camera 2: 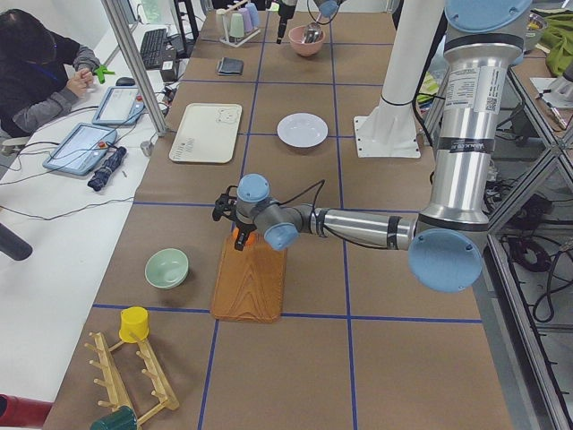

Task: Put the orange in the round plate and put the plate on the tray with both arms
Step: 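Grasp the orange with the left gripper while the right arm moves in, then carry the orange onto the white plate with the left gripper while the right gripper approaches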

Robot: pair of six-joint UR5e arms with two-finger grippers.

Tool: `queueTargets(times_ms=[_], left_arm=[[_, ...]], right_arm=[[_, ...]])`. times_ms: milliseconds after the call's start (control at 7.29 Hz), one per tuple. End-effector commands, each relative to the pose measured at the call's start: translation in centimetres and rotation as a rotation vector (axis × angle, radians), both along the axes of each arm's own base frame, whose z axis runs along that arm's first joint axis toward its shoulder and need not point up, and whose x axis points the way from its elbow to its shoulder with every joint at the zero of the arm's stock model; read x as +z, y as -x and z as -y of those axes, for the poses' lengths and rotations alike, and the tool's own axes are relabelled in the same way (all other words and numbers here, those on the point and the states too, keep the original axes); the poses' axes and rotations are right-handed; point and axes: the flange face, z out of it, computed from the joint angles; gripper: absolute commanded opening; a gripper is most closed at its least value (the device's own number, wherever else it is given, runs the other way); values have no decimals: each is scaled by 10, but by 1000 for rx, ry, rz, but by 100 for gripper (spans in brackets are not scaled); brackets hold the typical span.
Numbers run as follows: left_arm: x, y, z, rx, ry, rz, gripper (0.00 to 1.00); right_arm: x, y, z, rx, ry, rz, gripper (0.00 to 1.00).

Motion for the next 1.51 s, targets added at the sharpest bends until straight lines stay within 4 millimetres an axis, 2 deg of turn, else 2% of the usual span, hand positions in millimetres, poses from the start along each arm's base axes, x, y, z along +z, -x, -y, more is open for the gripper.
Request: queueTargets(times_ms=[0, 137, 274, 411, 549, 686, 823, 960, 1234, 1371], left_arm=[[-118, -21, 23, -88, 66, -12, 0], [-164, -71, 5, -70, 109, -41, 0], [-221, -130, -5, -102, 146, -82, 0], [-270, -200, -31, -115, 198, -78, 0], [-324, -249, -55, -142, 232, -63, 0], [-350, -276, -76, -142, 283, -66, 0], [-354, -296, -91, -155, 274, -58, 0], [-358, -322, -117, -146, 259, -50, 0], [-365, -369, -146, -166, 285, -36, 0], [-366, -386, -160, -163, 273, -26, 0]], right_arm=[[-25, 34, -13, -73, -132, 102, 100], [-47, 59, -13, -109, -198, 164, 100], [-62, 78, -19, -97, -149, 219, 100], [-84, 99, -22, -54, -62, 296, 100], [-97, 110, -26, 7, 50, 362, 100], [-101, 125, -35, 72, 107, 387, 99], [-100, 144, -46, 132, 138, 393, 98], [-110, 164, -59, 194, 190, 451, 98], [-117, 209, -108, 282, 196, 575, 97], [-119, 221, -125, 300, 196, 603, 97]])
